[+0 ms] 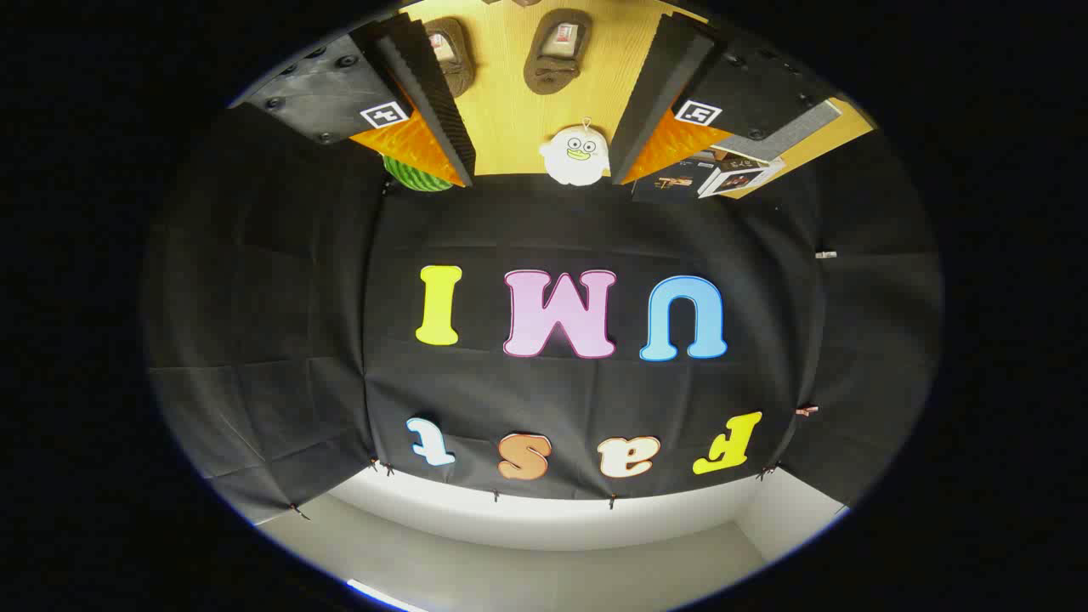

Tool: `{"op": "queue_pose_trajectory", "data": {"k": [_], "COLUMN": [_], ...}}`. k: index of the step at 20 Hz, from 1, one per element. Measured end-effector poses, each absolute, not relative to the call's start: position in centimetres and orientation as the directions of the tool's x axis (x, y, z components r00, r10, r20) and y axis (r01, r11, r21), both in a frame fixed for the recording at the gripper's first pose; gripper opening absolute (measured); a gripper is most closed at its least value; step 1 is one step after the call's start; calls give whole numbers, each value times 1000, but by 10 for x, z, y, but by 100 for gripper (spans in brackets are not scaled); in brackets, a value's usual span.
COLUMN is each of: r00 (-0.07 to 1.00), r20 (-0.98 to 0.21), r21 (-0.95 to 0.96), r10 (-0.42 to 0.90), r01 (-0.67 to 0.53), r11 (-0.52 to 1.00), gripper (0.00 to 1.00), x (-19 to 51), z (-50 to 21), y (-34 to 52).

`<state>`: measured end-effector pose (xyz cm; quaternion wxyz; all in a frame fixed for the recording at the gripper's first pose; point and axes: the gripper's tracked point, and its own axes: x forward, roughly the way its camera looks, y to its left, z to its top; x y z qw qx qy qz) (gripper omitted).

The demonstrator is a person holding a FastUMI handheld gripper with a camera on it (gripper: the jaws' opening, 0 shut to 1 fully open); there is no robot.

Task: Open the storage box then place both shoes into the box .Put the left shoe in first, then the right shoe, with the right side of both shoes facing outward in a uniform manner.

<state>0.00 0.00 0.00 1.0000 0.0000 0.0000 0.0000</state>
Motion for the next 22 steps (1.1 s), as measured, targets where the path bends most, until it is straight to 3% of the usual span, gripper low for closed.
{"op": "queue_pose_trajectory", "data": {"k": [12,22], "r00": [999,986], "r20": [-45,-163], "r21": [15,89], "r10": [18,43], "r01": [-17,-29], "r11": [1000,996], "gripper": [97,97], "x": [-5,5], "z": [-18,-49], "y": [17,23]}}
